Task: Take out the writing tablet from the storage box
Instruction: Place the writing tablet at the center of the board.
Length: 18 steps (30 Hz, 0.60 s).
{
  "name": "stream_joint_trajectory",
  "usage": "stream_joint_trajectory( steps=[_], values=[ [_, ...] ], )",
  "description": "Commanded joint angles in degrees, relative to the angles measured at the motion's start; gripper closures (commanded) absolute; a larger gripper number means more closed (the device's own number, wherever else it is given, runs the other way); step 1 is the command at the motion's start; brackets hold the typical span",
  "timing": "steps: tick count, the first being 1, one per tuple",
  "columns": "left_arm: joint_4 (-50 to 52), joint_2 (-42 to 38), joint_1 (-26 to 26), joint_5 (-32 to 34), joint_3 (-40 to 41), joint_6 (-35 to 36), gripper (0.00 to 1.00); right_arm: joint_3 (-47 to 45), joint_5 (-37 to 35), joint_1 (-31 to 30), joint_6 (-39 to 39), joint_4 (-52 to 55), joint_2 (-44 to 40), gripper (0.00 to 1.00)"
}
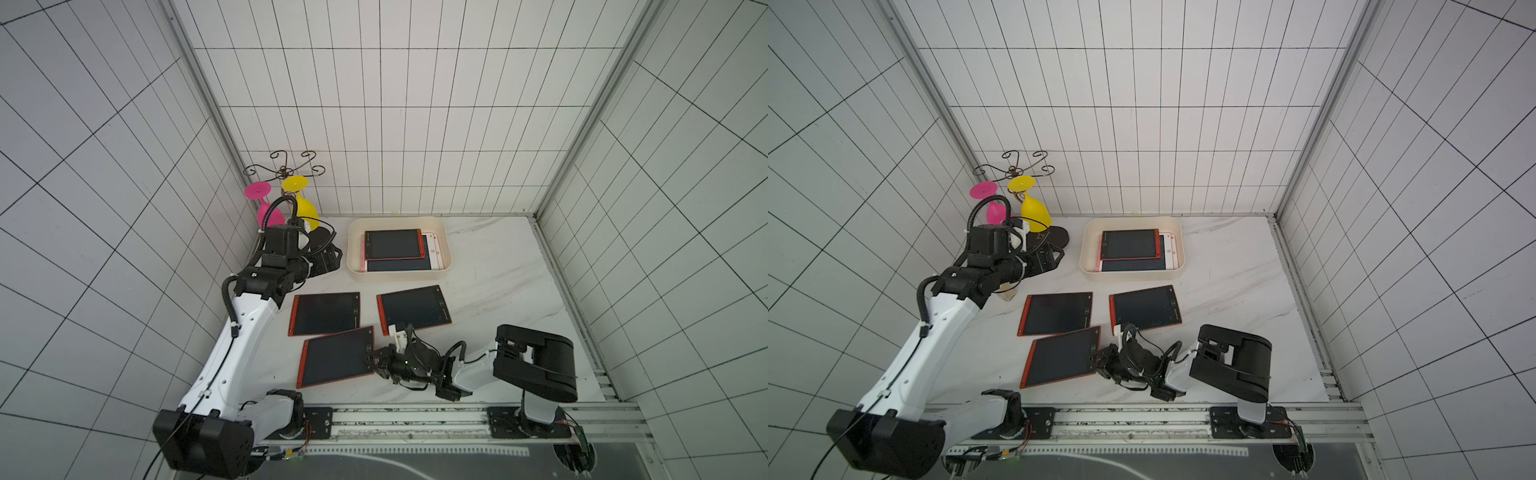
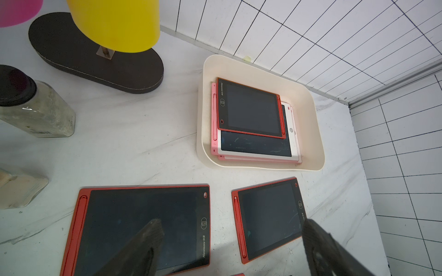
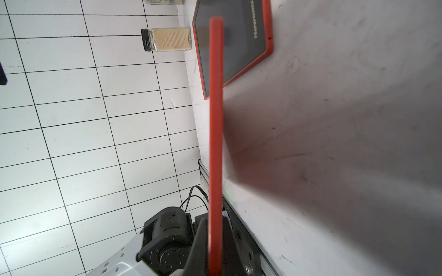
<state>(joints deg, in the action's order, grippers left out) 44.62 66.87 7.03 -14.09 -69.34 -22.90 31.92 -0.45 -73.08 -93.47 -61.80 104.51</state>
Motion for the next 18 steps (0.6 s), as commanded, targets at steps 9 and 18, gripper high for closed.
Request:
stream_joint_trajectory(
  steps=[9,18],
  values=[
    [-1.64,-0.74,-0.34,-0.89,1.22,1.39,0.09,6.37,0.09,-1.36,-3.16,-0.18,3.41,0.81],
    [-2.50,-0.67,-0.71,-1.83,2.10,1.89,0.09,8.28,1.11,-1.87,-5.14,0.25,6.47,0.76]
  ],
)
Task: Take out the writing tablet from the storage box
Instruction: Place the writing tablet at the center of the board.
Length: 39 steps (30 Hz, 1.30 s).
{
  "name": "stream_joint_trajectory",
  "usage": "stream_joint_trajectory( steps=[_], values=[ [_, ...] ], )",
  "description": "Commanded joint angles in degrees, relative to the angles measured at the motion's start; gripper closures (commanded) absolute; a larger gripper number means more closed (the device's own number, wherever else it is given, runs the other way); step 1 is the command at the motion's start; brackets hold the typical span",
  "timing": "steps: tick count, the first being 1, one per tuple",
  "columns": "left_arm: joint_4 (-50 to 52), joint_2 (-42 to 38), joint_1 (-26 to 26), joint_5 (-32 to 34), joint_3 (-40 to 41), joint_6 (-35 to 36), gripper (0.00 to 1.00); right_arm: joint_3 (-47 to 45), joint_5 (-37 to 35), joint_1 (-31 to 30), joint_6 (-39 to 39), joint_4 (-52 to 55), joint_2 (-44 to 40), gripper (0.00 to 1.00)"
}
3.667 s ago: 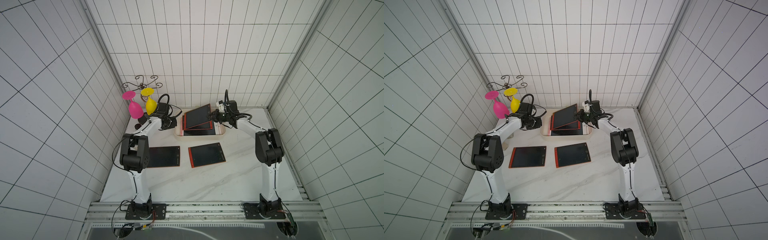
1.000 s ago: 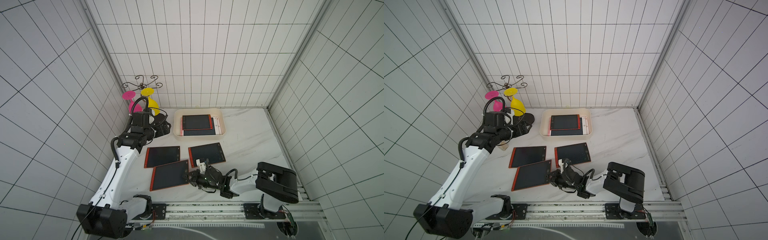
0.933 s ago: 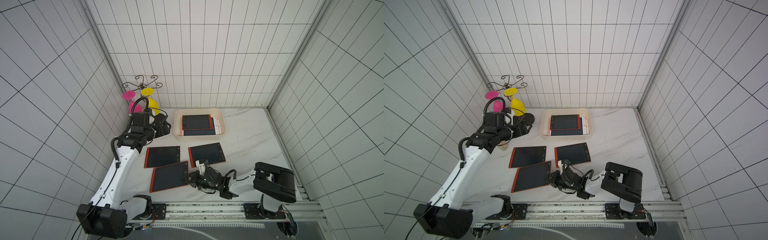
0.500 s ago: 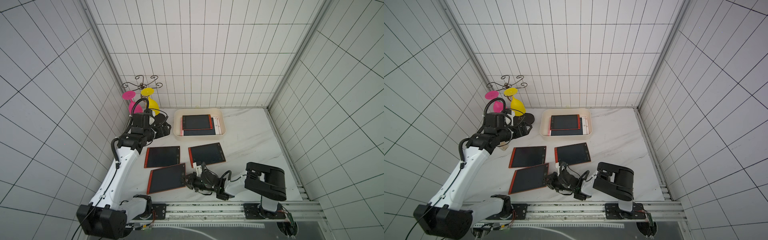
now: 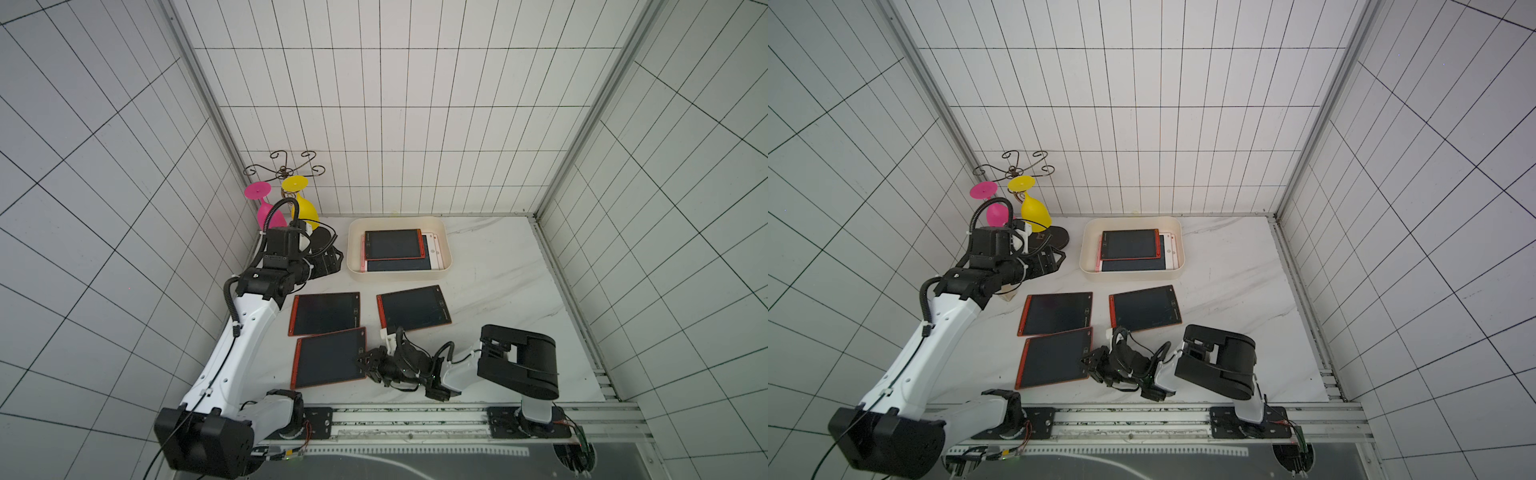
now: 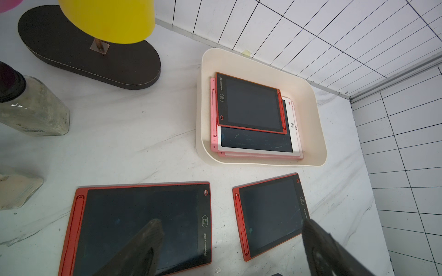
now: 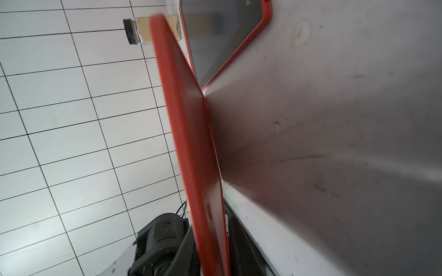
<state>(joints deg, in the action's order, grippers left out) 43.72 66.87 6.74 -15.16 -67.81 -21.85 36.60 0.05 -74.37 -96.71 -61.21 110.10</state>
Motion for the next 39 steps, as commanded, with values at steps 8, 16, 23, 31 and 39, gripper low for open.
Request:
stream_joint_trajectory(
  steps=[8,16,23,31,39],
  values=[
    [-2.11,-0.74,-1.24,-1.63,1.27,1.06,0.09,6.08,1.63,-0.85,-2.35,2.81,2.59,0.59],
    [-3.12,-0.87,-1.98,-2.70,2.08,0.76,0.09,8.11,1.92,-0.93,-1.29,7.26,2.62,0.42],
    [-3.78,-0.84,-2.27,-3.32,2.80,0.49,0.09,9.34,2.27,-0.81,-0.78,11.19,2.22,0.26],
    [-3.73,-0.87,-2.57,-3.72,2.77,0.51,0.09,11.74,1.95,-0.78,0.78,18.97,0.70,0.15],
    [-3.75,-0.95,-2.72,-3.74,2.94,0.40,0.09,14.95,1.94,-0.69,2.14,28.11,-0.64,0.07]
  ],
)
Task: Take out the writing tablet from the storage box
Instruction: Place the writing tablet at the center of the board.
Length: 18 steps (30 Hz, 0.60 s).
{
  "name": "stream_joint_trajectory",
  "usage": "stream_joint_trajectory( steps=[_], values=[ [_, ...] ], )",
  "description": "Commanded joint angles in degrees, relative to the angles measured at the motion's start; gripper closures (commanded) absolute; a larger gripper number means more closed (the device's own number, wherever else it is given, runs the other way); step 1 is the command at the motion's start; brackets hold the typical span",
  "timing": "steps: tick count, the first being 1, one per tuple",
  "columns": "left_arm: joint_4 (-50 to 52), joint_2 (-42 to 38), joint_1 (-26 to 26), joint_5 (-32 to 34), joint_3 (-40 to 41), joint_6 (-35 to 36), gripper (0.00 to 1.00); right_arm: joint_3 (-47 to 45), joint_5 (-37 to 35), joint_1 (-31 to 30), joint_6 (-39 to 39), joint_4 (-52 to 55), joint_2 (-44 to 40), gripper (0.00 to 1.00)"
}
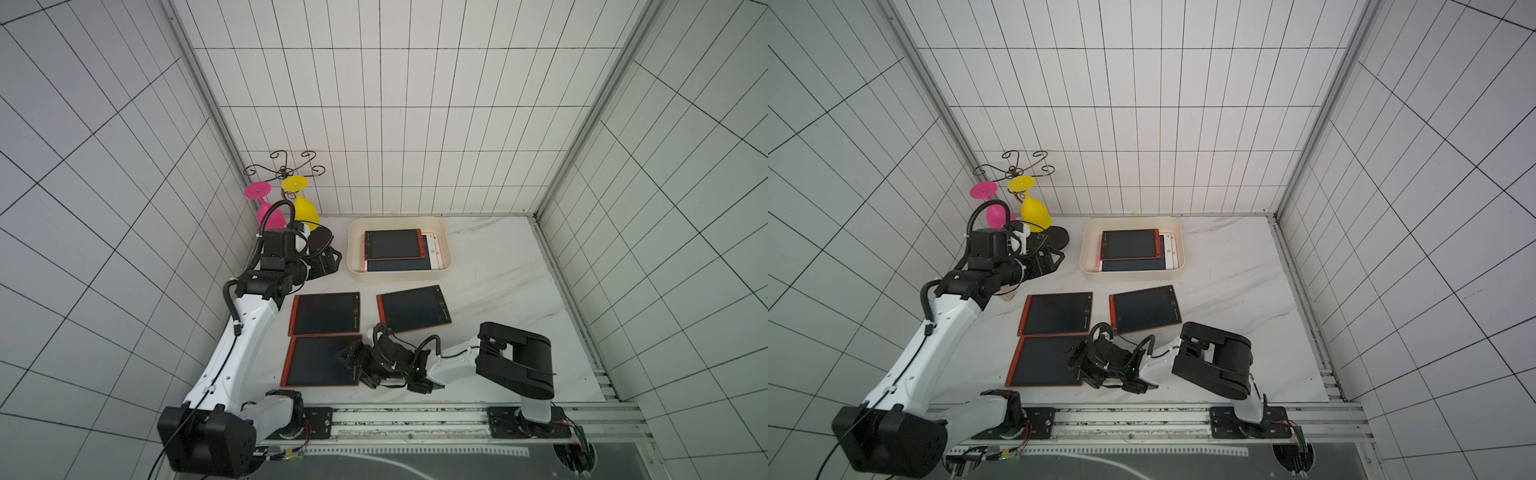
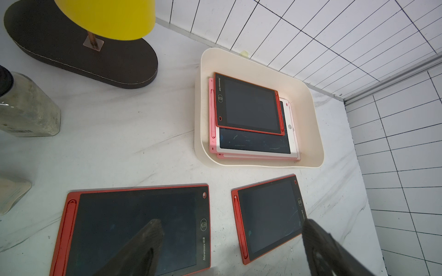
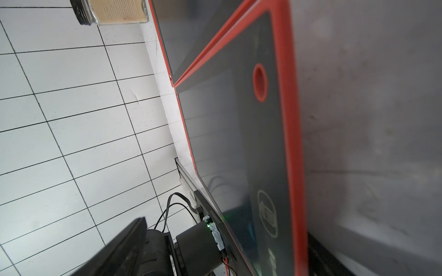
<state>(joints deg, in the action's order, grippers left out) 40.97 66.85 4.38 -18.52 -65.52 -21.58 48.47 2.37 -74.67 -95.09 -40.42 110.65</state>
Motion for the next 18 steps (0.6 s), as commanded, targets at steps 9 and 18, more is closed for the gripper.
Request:
stream_joint_trajectory(
  steps=[9,18],
  values=[
    [-0.90,-0.97,-0.48,-0.44,0.19,-0.13,0.09,7.67,-1.79,-0.36,2.34,19.93,-2.72,0.02],
    [-0.81,-0.84,-0.61,-0.34,-0.09,-0.30,0.09,10.03,-4.50,-0.34,4.26,27.22,-4.66,0.02]
  ],
)
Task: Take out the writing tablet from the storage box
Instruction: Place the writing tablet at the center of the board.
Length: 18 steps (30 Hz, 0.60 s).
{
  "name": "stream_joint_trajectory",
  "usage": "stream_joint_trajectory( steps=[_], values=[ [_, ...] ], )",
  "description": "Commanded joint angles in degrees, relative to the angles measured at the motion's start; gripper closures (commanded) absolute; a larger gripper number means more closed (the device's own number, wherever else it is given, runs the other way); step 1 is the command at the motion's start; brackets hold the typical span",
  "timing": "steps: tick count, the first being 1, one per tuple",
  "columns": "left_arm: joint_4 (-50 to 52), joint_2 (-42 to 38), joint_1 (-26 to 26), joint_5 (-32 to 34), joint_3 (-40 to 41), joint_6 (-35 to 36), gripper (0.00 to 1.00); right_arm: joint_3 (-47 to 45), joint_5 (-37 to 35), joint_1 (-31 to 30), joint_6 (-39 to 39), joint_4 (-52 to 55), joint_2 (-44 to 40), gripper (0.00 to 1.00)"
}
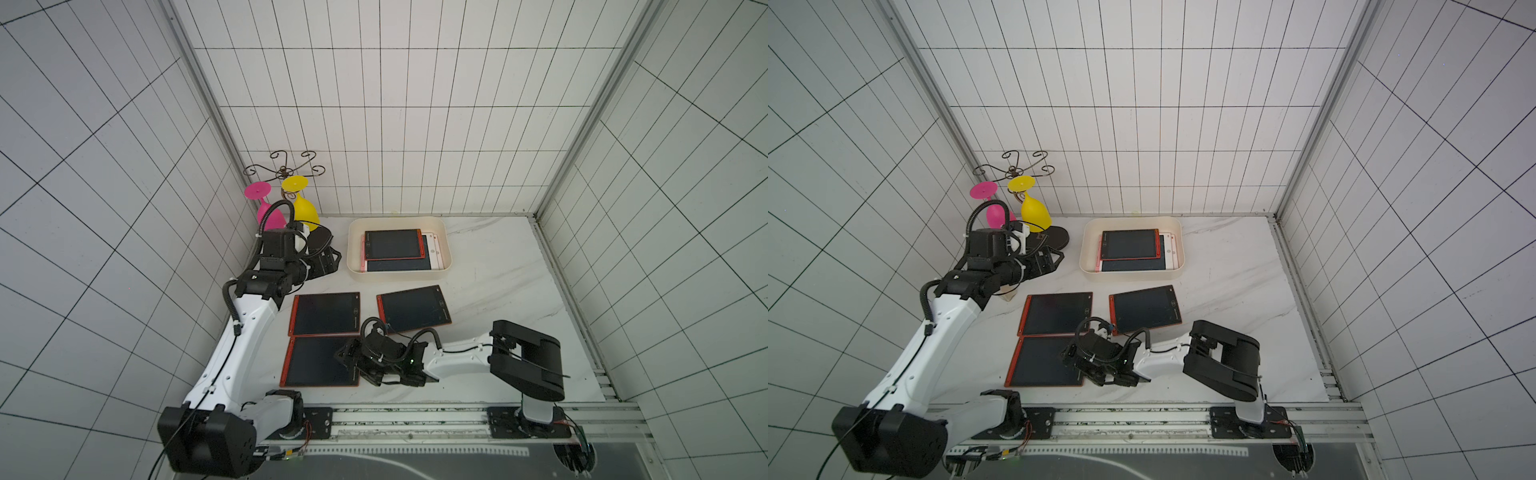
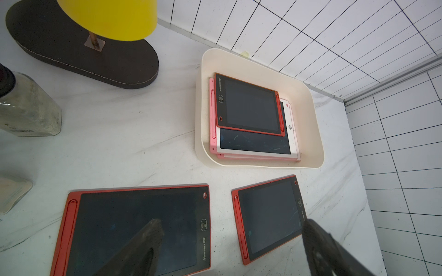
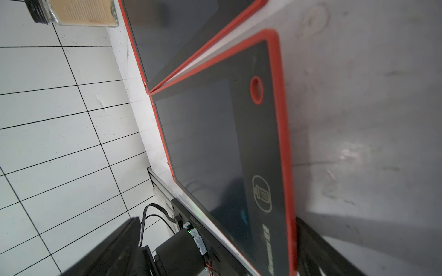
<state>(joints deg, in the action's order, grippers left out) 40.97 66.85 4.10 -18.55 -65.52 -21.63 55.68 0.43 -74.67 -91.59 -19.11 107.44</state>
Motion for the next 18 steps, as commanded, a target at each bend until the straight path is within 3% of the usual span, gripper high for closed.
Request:
stream_joint_trajectory(
  steps=[1,11,18],
  values=[
    [-0.75,-0.84,-0.34,-0.20,-0.20,-0.19,0.09,3.14,-2.96,-0.36,0.95,6.92,-1.74,0.02],
    [-1.00,-0.16,-0.41,0.61,-0.72,-0.95,0.09,7.19,-9.32,-0.11,6.93,16.33,-5.09,0.02],
    [-1.07,0.94,-0.47,2.45,-2.10,-1.03,0.09,4.21,-14.76,4.47,14.18,18.50,-12.69,0.02]
  ],
)
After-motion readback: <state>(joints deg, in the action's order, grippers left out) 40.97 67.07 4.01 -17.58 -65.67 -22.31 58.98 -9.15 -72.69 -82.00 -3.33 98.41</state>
